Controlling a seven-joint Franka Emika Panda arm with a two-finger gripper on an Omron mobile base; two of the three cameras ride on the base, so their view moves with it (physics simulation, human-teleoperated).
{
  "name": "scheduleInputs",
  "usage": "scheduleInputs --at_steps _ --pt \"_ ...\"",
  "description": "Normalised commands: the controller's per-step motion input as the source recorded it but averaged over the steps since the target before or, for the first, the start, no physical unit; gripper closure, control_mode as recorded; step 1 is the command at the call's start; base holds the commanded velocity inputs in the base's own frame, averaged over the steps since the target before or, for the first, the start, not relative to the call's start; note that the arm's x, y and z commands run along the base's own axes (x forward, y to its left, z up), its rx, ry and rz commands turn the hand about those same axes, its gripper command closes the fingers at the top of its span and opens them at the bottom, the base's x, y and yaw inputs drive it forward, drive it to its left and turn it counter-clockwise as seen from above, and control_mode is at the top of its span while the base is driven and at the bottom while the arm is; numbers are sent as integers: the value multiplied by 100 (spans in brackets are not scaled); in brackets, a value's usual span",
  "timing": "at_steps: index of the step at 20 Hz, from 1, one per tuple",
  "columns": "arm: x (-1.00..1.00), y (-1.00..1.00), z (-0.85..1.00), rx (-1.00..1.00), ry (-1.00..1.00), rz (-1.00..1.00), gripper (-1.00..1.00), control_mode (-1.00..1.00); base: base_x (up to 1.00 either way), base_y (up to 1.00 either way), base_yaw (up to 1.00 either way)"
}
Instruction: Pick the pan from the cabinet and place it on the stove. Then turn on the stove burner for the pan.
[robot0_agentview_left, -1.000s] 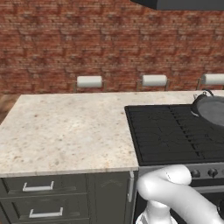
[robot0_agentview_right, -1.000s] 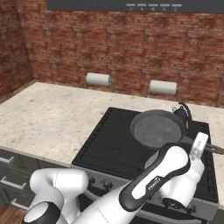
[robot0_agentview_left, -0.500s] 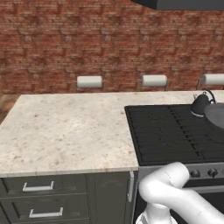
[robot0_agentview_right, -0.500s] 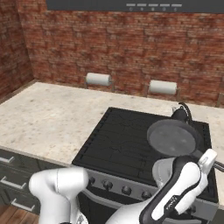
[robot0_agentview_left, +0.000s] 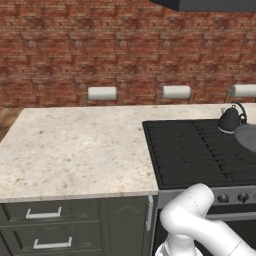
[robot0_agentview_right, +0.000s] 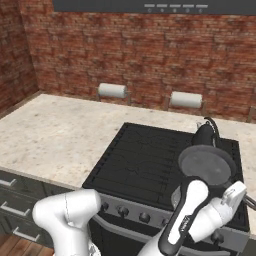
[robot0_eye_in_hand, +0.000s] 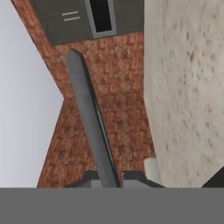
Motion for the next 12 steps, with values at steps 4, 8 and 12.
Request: scheduleInputs --at_steps 4,8,12 --pt "1 -15 -58 0 0 -4 100 -100 0 0 0" --pt "0 -28 -53 1 0 0 100 -100 0 0 0" --pt "0 -33 -54 0 0 0 100 -100 0 0 0"
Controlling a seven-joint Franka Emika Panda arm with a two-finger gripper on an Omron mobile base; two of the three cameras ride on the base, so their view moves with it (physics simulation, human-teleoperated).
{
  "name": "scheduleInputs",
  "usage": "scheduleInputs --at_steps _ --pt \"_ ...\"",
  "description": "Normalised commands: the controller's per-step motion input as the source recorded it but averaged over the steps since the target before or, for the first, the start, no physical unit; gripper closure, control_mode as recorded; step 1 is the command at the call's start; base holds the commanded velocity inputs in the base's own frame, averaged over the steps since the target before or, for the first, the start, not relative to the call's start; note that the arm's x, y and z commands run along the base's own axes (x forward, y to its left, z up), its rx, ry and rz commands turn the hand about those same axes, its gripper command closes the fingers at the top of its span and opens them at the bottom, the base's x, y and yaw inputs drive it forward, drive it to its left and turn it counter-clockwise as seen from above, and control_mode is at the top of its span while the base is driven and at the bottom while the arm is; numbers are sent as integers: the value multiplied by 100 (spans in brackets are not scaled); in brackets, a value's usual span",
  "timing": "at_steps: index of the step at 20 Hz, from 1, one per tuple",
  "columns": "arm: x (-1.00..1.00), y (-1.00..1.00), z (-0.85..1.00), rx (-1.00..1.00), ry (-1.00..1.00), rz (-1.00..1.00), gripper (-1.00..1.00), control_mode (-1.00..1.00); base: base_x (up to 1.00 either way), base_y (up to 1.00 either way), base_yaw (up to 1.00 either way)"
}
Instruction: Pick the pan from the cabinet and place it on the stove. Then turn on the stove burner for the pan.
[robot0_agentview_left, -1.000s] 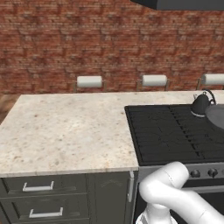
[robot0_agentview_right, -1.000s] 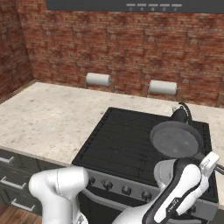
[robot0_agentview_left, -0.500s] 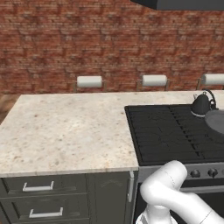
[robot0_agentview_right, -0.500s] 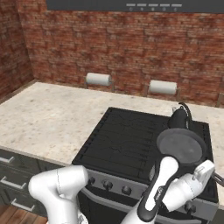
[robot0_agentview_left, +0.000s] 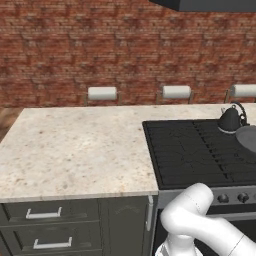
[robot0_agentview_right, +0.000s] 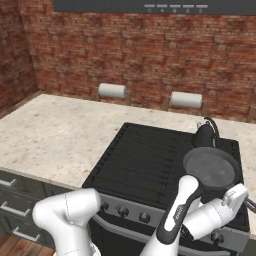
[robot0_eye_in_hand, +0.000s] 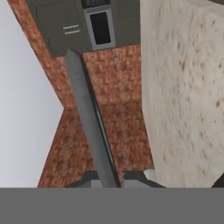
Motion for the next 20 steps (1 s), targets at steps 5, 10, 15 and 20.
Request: scheduleInputs --at_steps 5,10,15,20 --pt "0 -18 -51 0 0 0 100 -100 0 0 0" --pt "0 -6 -58 0 0 4 100 -100 0 0 0" --pt "0 -1 -54 0 0 8 100 -100 0 0 0" --pt "0 -5 -52 -1 0 8 100 -100 0 0 0"
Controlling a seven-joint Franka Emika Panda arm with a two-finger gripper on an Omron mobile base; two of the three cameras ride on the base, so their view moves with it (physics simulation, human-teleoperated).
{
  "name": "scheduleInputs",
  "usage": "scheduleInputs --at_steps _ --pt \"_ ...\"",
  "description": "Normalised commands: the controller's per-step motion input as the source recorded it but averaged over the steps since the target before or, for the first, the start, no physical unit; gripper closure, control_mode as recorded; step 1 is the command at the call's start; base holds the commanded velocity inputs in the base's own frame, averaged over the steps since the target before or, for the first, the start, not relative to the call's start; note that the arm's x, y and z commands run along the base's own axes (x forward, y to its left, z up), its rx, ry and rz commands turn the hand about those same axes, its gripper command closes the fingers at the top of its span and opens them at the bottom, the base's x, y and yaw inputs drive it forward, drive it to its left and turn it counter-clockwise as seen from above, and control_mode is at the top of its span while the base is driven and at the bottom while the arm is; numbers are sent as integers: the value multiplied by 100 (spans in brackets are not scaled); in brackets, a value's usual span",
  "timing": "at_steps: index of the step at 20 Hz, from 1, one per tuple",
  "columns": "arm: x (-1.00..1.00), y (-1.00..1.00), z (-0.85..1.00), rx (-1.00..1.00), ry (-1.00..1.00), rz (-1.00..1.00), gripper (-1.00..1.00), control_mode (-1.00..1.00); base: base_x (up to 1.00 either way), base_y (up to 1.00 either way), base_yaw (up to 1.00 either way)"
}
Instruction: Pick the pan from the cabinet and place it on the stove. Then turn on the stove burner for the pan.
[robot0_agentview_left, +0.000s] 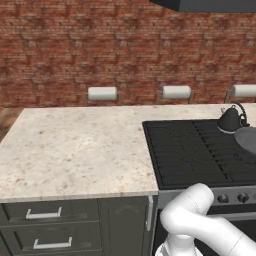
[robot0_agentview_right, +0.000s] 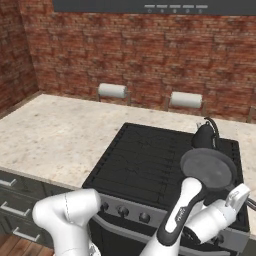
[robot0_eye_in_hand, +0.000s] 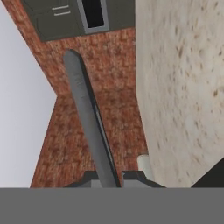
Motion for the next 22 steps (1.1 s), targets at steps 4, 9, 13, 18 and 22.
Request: scheduleInputs --at_steps 4,9,13,18,22 --pt "0 -5 -44 -4 0 2 100 -100 0 0 0" --pt "-2 -13 -22 -3 0 0 100 -100 0 0 0" --pt "-22 -25 -1 0 0 0 100 -100 0 0 0" --pt "-13 -12 -10 -2 0 0 100 -100 0 0 0" --pt "-2 0 -30 -7 0 0 100 -100 0 0 0"
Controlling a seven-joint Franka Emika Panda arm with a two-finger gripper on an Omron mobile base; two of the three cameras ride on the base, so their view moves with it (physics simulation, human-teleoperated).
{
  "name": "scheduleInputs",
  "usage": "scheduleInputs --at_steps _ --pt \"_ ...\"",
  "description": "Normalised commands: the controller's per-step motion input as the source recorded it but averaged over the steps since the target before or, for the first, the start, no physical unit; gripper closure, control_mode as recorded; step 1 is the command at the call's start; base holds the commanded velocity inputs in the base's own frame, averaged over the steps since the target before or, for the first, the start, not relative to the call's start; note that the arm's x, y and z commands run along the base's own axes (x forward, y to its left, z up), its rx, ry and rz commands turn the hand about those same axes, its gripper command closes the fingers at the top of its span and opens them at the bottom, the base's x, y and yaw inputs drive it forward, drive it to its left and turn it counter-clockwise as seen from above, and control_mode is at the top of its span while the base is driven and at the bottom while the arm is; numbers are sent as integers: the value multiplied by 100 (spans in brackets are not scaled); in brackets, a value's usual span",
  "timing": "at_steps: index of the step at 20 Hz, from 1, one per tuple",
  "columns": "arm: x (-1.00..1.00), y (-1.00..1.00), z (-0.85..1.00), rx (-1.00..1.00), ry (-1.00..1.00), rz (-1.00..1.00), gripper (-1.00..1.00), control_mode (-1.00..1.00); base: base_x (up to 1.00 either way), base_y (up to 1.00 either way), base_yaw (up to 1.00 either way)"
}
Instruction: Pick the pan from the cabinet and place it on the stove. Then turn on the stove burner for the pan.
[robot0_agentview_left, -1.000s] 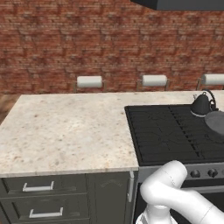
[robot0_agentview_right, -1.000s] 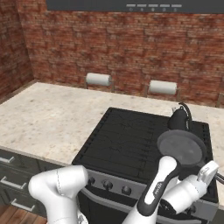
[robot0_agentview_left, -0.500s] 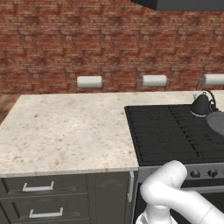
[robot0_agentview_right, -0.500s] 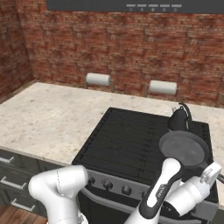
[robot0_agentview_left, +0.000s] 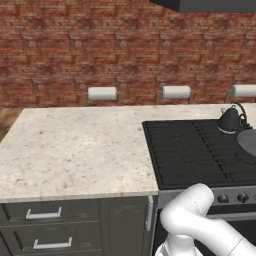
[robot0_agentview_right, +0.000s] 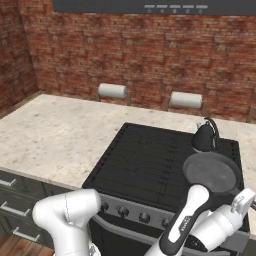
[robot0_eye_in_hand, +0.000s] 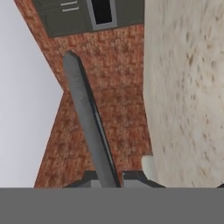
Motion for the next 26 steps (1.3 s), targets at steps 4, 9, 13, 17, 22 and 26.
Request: scheduleInputs --at_steps 4,9,13,17,22,26 --pt "0 0 -26 -10 1 0 100 -100 0 0 0" --pt "-5 -4 -4 -10 0 0 100 -100 0 0 0" --pt "0 0 0 -16 5 0 100 -100 0 0 0" --pt "0 10 -6 -23 15 0 100 -100 0 0 0" --pt "0 19 -12 -21 9 0 100 -100 0 0 0" --pt "1 24 -11 -16 0 0 100 -100 0 0 0"
